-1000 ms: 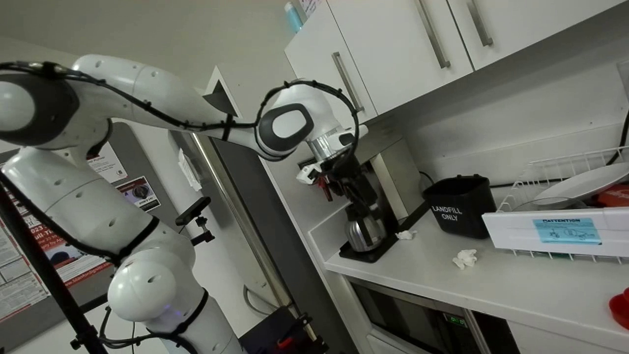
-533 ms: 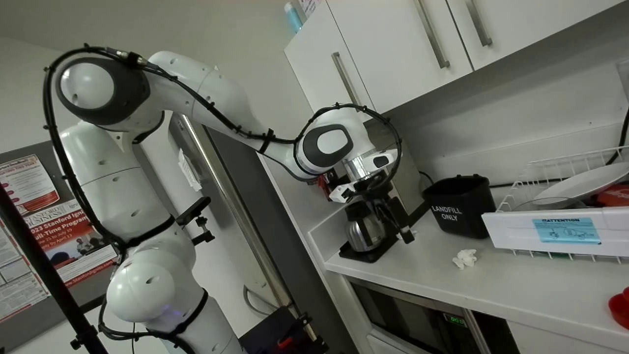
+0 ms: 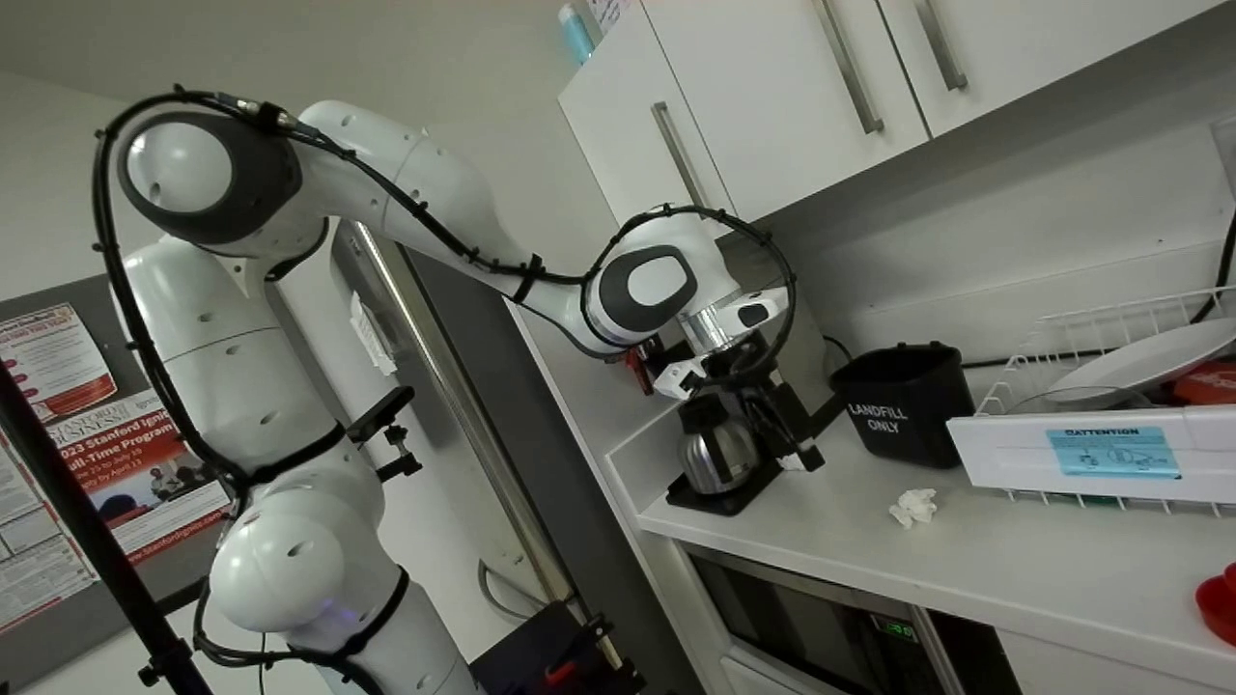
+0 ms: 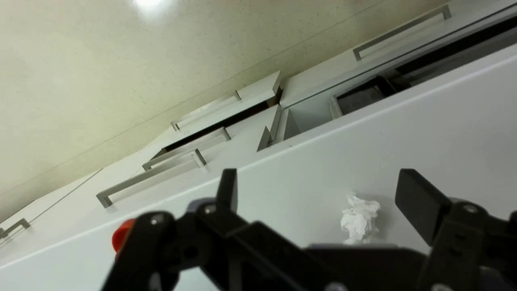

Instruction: Put the paper in the bin

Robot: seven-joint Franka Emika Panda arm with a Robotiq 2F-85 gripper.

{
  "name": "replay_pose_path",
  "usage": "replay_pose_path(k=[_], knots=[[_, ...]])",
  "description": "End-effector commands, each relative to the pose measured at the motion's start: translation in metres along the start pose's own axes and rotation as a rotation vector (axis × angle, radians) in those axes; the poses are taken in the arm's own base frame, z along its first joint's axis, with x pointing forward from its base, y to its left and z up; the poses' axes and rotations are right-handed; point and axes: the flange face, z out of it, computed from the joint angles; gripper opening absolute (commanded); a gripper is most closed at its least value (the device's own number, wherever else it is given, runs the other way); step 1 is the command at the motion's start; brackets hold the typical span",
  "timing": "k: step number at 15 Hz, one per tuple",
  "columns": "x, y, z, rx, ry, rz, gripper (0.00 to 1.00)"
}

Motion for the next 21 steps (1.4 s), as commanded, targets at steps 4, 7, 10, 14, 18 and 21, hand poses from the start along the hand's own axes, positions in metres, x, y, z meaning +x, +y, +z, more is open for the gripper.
replay_pose_path(k=[4, 7, 10, 14, 18, 21], knots=[[0.043, -0.019, 0.039, 0.1, 0.116, 0.118, 1.0], [0.065, -0.028, 0.065, 0.07, 0.142, 0.135, 1.0], [0.084, -0.04, 0.086, 0.031, 0.144, 0.146, 1.0], [0.102, -0.062, 0.108, 0.002, 0.141, 0.128, 1.0], [0.114, -0.078, 0.129, -0.007, 0.136, 0.107, 1.0], [0.119, -0.083, 0.141, -0.015, 0.126, 0.106, 1.0]])
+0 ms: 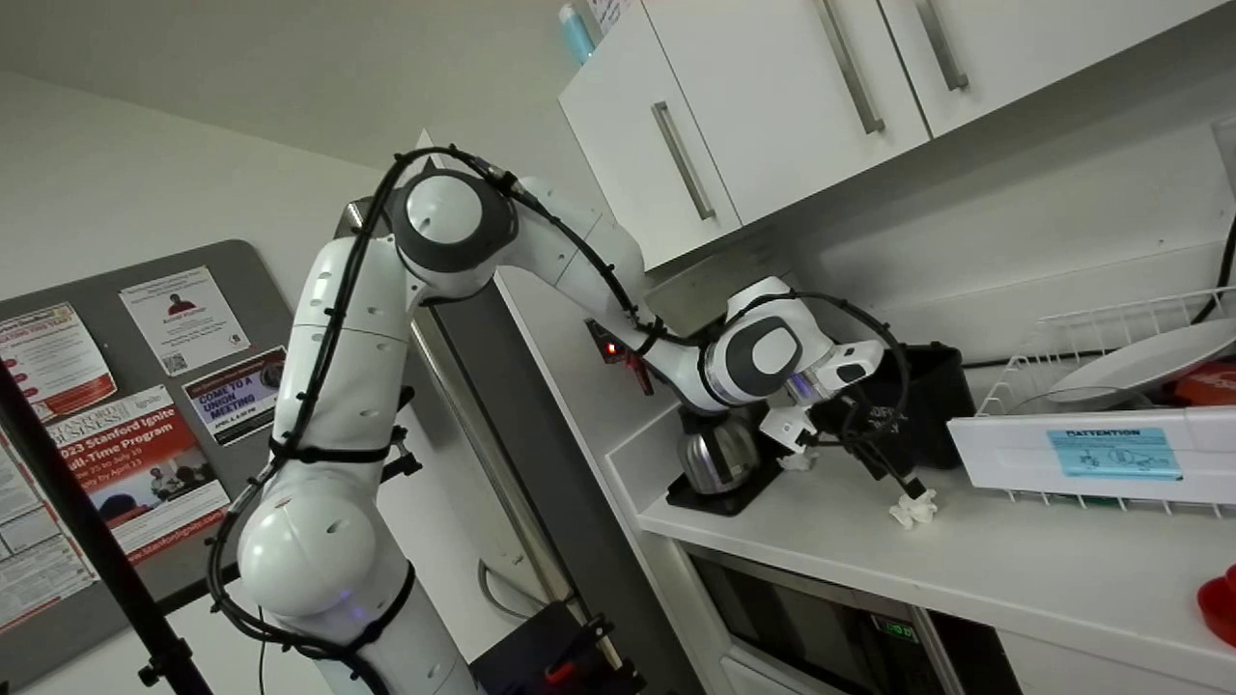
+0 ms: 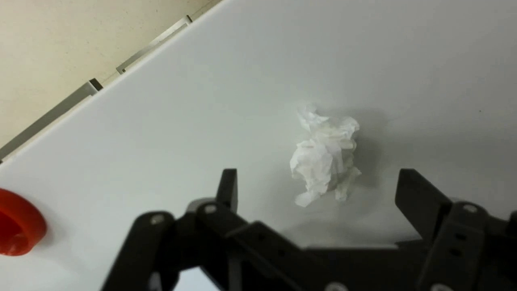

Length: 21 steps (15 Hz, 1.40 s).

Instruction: Put the paper in the bin

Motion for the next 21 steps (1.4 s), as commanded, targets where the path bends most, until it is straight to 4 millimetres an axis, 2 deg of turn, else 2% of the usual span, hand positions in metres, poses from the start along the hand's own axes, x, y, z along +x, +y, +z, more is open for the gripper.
replay_pose_path(k=[1, 2, 3, 4, 6, 7, 10, 15, 17, 19, 21], knots=[[0.01, -0.008, 0.013, -0.016, -0.001, 0.014, 1.0], [0.011, -0.008, 0.016, -0.018, -0.005, 0.015, 1.0], [0.012, -0.009, 0.019, -0.018, -0.009, 0.016, 0.93], [0.012, -0.01, 0.022, -0.018, -0.013, 0.016, 0.72], [0.013, -0.012, 0.026, -0.023, -0.017, 0.018, 0.68], [0.014, -0.012, 0.027, -0.025, -0.019, 0.017, 0.62], [0.015, -0.013, 0.031, -0.032, -0.025, 0.019, 0.36], [0.017, -0.009, 0.034, -0.05, -0.031, 0.028, 0.02], [0.016, -0.008, 0.029, -0.052, -0.032, 0.032, 0.0], [0.014, -0.005, 0.015, -0.056, -0.011, 0.04, 0.02], [0.013, -0.002, -0.01, -0.03, 0.018, 0.043, 0.02]])
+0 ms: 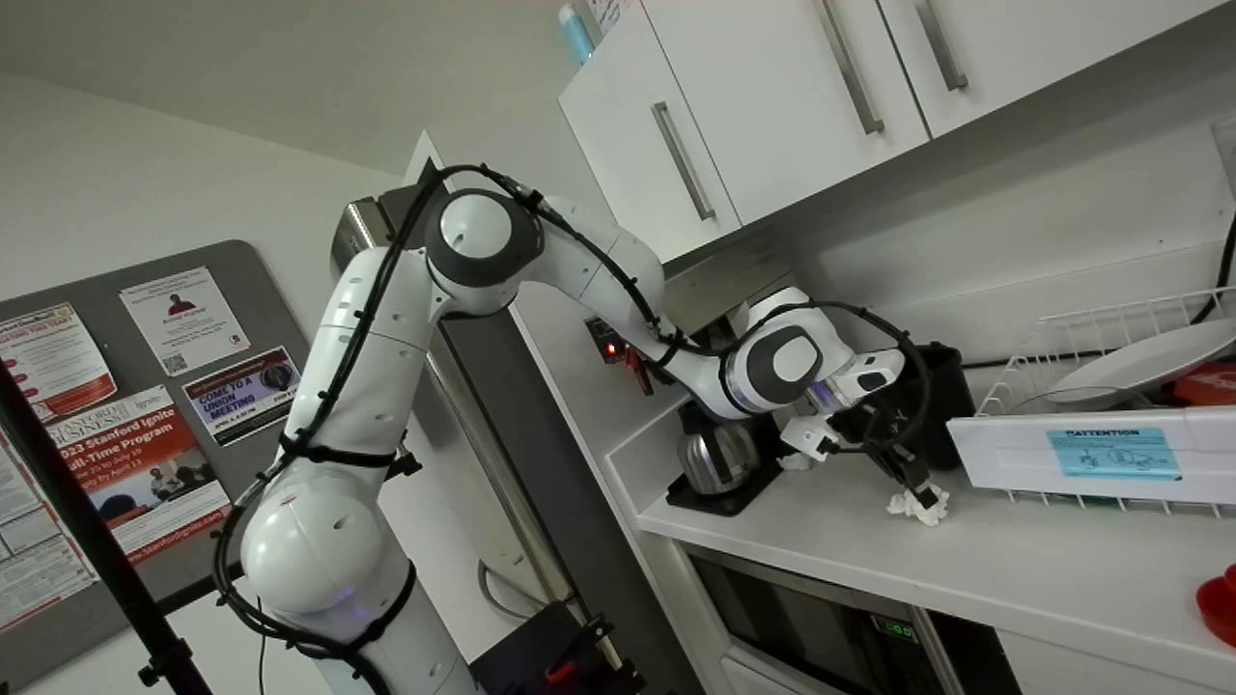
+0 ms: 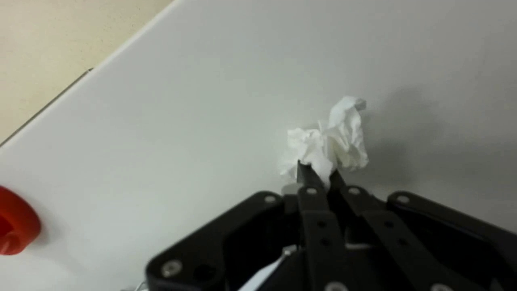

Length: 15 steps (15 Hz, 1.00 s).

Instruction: Put the paper in the bin

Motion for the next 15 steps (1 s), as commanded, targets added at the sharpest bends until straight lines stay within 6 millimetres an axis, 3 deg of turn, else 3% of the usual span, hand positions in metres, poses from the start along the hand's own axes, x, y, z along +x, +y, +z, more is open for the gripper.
replay_pose_path(k=[1, 9, 13, 15], knots=[[-0.005, 0.004, -0.053, 0.027, 0.038, 0.043, 0.02], [-0.003, 0.014, -0.169, 0.112, 0.167, 0.079, 0.02], [0.001, 0.011, -0.195, 0.17, 0.277, 0.067, 0.02], [0.003, 0.002, -0.193, 0.19, 0.333, 0.039, 0.02]])
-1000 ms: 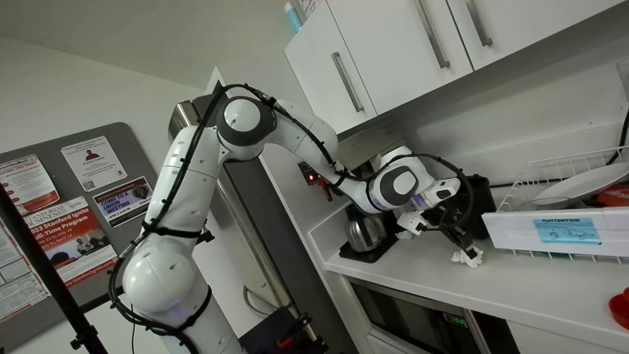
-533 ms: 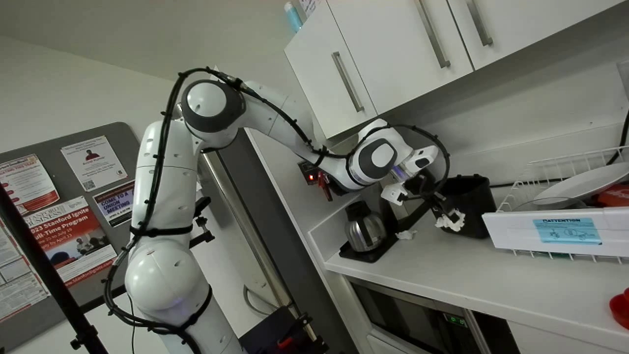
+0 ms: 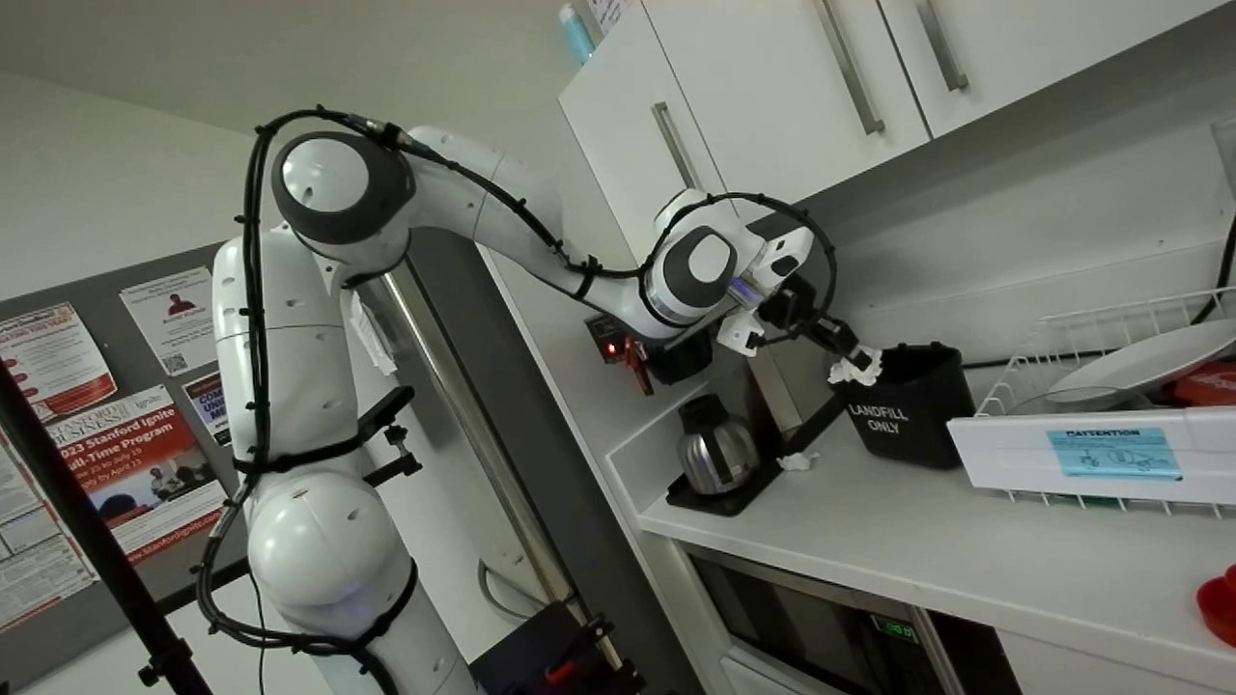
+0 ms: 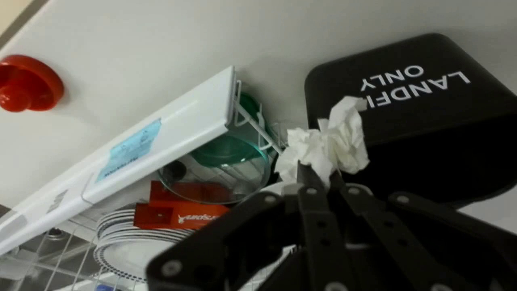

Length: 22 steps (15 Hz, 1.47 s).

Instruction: Put the paper in the bin

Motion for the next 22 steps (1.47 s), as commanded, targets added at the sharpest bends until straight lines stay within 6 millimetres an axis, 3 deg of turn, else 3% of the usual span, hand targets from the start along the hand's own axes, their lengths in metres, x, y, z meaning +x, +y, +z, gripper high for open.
replay_pose_path(k=[1, 6, 11, 12, 22], knots=[[-0.006, -0.013, 0.001, 0.051, 0.09, -0.035, 0.02], [-0.007, -0.034, 0.018, 0.097, 0.203, -0.119, 0.02], [0.005, -0.051, 0.029, 0.068, 0.266, -0.138, 0.02], [-0.004, -0.041, 0.027, 0.079, 0.23, -0.147, 0.07], [0.013, -0.057, 0.05, 0.174, 0.231, -0.103, 0.02]])
